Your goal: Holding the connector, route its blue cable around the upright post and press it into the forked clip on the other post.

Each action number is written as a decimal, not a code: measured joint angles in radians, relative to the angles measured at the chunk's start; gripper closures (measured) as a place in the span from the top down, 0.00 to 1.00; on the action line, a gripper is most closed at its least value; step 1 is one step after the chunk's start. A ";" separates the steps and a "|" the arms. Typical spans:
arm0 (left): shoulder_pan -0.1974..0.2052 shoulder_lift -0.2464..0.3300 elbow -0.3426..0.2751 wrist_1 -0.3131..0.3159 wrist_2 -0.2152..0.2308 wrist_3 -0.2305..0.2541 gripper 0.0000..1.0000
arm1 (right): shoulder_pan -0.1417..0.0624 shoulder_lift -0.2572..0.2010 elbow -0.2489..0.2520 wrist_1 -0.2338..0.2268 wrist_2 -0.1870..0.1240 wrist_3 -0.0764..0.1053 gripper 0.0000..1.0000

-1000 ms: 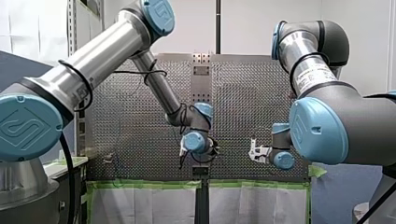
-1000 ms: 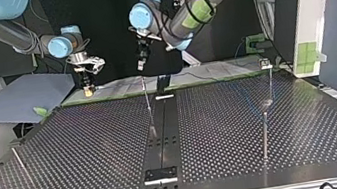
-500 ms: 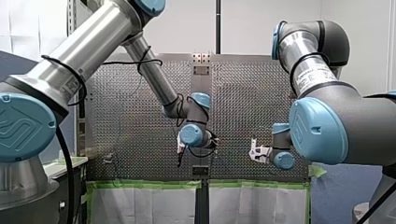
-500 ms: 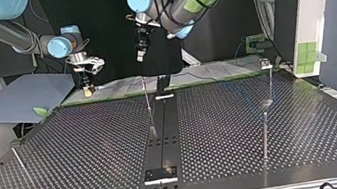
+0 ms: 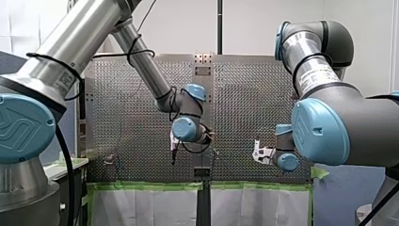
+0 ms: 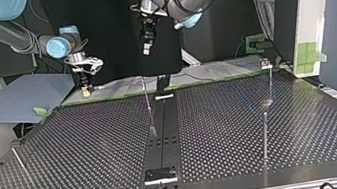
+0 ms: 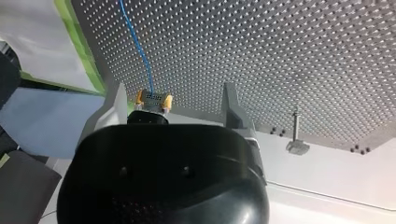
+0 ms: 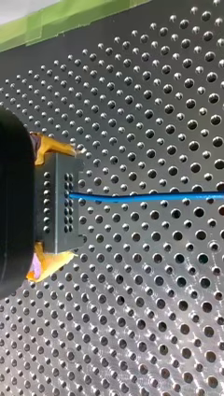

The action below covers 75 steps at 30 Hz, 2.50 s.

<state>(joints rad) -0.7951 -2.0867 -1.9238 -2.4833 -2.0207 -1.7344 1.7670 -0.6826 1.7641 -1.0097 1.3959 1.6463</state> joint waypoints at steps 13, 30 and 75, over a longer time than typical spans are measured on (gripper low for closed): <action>0.010 0.108 -0.108 0.051 -0.065 -0.062 1.00 | 0.000 0.000 0.000 0.000 -0.001 0.000 0.31; 0.024 0.245 -0.245 0.188 -0.138 -0.133 1.00 | -0.002 0.000 -0.001 0.002 -0.001 0.000 0.31; 0.021 0.413 -0.583 0.308 -0.134 -0.129 1.00 | -0.009 -0.001 -0.001 0.001 0.012 0.005 0.31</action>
<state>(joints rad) -0.7743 -1.6740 -2.5071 -2.1754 -2.1544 -1.8639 1.7584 -0.6832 1.7634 -1.0084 1.4076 1.6513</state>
